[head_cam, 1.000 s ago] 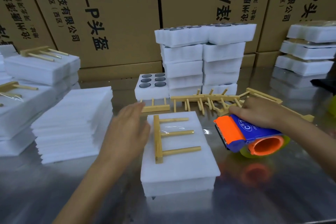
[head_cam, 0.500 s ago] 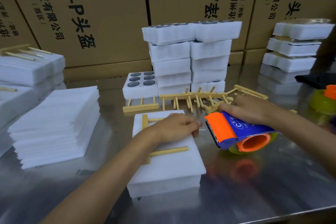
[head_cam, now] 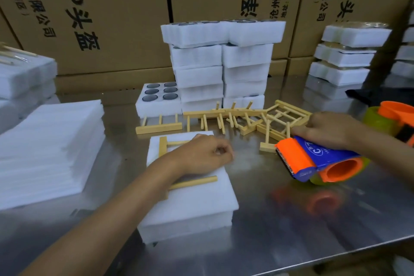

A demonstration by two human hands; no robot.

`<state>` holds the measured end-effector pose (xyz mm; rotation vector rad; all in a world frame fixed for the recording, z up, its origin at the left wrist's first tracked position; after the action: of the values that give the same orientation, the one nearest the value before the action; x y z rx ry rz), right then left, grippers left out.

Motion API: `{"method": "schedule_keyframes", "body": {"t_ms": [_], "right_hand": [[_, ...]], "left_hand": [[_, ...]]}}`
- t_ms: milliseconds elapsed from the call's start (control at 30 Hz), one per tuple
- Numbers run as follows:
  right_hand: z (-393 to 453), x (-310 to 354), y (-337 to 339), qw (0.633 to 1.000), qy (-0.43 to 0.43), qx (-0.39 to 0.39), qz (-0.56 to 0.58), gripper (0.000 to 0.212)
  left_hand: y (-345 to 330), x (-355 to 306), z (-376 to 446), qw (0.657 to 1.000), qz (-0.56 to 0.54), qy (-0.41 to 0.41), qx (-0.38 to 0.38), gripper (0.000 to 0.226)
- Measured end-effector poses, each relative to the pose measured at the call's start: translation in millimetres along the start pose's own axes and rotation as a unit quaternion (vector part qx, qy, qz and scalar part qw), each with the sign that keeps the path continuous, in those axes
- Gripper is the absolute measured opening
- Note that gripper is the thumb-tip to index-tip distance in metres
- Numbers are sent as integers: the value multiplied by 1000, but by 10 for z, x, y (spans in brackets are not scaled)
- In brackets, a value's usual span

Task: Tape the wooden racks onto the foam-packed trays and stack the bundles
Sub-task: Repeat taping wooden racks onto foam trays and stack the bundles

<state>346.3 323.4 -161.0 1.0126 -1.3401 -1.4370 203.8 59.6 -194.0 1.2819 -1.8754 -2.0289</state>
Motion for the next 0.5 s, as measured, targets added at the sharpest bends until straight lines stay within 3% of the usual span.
{"method": "schedule_keyframes", "body": {"t_ms": [133,233,367,500], "right_hand": [[56,132,9,999,13,1,-39,57],[61,180,-9,998,16,-1,-58,53],[52,156,-15,998,-3,-13,-54,54],[55,164,-60,997,-18,-27,-63,54]], "left_hand": [[71,-151,70,999,42,6,-5,20],[23,-377,207,996,85,11,-14,34],[-177,-588,288,995,36,19,95,34],[-286,-534,306,997,-72,15,40,23]]}}
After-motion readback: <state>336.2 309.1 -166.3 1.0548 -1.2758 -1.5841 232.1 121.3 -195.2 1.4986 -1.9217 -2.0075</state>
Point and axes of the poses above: each hand's wrist, its own z-axis towards the middle knuckle, its own y-axis out of the back of the hand, x = y × z, the point moved 1 cm from there along z, towards the middle knuckle, and after that the axes turned 15 degrees about y, right-handed, at the moved point
